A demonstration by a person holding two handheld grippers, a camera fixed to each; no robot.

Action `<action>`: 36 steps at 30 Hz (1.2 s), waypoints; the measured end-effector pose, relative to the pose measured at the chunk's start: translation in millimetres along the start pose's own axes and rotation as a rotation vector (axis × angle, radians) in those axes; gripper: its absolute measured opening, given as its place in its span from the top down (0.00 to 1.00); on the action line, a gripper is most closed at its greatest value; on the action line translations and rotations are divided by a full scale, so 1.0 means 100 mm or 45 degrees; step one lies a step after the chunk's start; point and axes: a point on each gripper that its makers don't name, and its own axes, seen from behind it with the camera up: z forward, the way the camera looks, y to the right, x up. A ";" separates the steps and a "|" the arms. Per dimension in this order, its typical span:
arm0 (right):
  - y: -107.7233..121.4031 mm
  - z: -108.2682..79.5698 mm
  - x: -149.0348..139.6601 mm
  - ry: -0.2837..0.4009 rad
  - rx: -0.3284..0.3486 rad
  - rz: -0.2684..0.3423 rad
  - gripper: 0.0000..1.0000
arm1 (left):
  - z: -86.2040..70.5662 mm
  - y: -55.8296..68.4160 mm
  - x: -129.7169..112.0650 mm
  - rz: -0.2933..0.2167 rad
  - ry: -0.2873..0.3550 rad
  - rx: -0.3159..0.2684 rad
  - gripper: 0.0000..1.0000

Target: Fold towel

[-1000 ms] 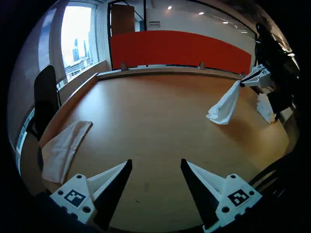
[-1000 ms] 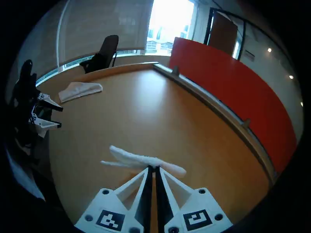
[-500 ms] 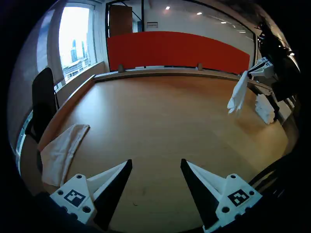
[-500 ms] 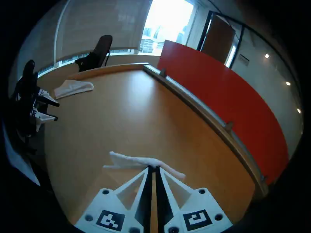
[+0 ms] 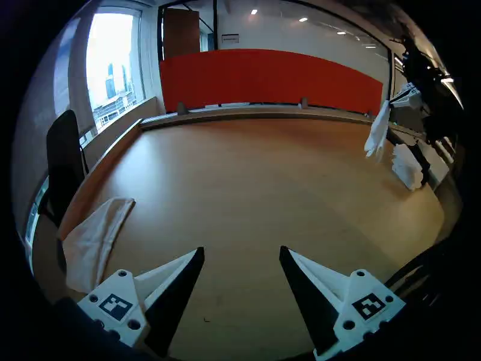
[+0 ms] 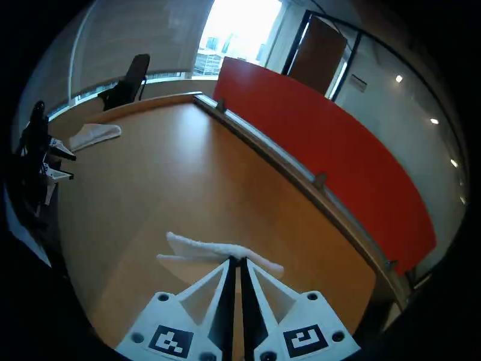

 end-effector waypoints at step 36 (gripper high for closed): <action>1.58 -0.71 -0.94 -0.168 -0.249 0.139 0.95 | 0.04 0.27 0.14 0.029 -0.018 -0.025 0.07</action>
